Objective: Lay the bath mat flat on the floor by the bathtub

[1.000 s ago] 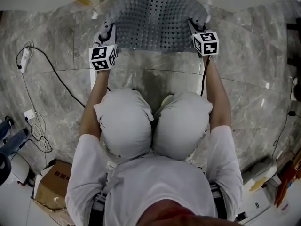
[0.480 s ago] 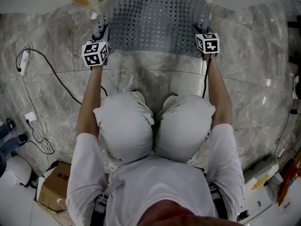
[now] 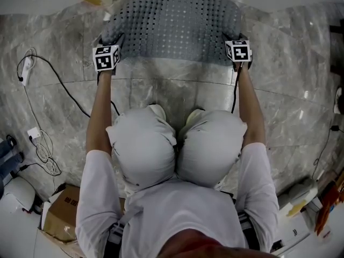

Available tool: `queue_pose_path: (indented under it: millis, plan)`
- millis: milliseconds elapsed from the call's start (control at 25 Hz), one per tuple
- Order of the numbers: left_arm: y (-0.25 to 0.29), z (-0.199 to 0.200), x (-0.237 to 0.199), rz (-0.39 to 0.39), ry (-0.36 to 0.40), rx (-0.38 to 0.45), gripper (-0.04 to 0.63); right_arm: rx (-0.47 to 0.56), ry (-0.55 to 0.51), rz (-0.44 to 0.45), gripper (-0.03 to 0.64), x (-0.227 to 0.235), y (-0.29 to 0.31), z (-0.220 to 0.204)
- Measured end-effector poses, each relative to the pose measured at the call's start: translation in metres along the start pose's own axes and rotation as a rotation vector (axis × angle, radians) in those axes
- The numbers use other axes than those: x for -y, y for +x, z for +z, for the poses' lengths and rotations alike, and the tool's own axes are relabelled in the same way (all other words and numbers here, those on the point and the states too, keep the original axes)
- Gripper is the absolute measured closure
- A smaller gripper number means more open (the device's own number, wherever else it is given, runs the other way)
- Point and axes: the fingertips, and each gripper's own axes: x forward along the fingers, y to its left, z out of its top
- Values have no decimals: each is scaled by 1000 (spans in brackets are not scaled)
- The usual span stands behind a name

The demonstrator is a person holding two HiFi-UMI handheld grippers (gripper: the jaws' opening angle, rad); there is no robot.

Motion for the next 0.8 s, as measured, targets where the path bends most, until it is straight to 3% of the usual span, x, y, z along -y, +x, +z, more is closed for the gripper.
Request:
queue_pose_path:
  millis: [240,440,560,800]
  plan:
    - [-1,-19,-27,32,-14,-65,184,-46,5,-91,351,25,-7,-17]
    - [-14,-16,-53,75,-18,-43,183,-16,11,-134,344,42,-21,-19]
    - [-18,-8,-63,95,-24,-11,183,17,11,-129,344,43,-26,-10]
    - [-26,31,-57,106,-62,134,210,173,34,-103,355,27,-45,35]
